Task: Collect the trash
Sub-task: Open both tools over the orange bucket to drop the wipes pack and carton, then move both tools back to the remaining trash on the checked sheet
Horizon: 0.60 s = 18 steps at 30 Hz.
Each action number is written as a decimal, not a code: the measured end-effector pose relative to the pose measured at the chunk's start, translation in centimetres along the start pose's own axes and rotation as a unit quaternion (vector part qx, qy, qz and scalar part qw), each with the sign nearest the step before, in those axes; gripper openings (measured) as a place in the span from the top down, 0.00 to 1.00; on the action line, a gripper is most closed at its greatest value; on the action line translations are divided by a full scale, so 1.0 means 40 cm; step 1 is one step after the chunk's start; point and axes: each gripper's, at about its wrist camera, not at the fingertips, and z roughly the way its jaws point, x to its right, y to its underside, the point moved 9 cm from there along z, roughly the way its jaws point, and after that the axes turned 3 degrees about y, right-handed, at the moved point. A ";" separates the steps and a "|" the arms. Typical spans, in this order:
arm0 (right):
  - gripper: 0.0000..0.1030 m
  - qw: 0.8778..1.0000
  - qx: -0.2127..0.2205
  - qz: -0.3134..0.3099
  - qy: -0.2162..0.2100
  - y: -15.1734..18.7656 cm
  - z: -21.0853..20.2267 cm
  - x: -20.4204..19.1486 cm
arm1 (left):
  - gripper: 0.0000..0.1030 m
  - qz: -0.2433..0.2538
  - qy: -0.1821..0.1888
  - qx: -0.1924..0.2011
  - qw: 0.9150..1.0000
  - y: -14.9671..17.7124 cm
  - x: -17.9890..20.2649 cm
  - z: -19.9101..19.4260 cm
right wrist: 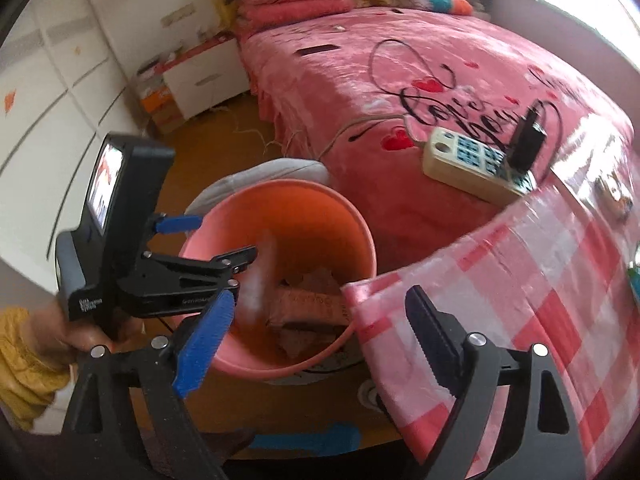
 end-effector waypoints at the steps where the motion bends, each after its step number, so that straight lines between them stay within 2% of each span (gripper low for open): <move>1: 0.13 1.000 0.005 0.014 -0.001 -0.001 -0.008 0.016 | 0.18 0.003 -0.003 0.004 1.000 -0.004 0.001 -0.005; 4: 0.13 0.998 0.021 0.057 -0.011 -0.006 -0.032 0.067 | 0.18 0.004 0.001 0.016 1.000 -0.018 0.005 -0.020; 6: 0.09 0.995 0.037 0.089 -0.016 -0.006 -0.051 0.106 | 0.18 0.001 0.009 0.027 1.000 -0.027 0.011 -0.030; 9: 0.07 0.984 0.082 0.151 -0.038 -0.009 -0.095 0.173 | 0.18 0.000 0.032 0.053 0.998 -0.042 0.032 -0.049; 11: 0.06 0.973 0.125 0.187 -0.050 -0.010 -0.133 0.219 | 0.18 0.000 0.055 0.075 0.996 -0.051 0.050 -0.069; 13: 0.05 0.964 0.161 0.206 -0.053 -0.007 -0.167 0.253 | 0.18 0.004 0.084 0.100 0.991 -0.061 0.075 -0.093; 15: 0.05 0.959 0.187 0.212 -0.039 0.002 -0.195 0.284 | 0.18 0.013 0.097 0.119 0.988 -0.072 0.102 -0.113; 18: 0.05 0.956 0.191 0.219 -0.033 0.015 -0.206 0.308 | 0.18 0.025 0.114 0.129 0.985 -0.084 0.147 -0.132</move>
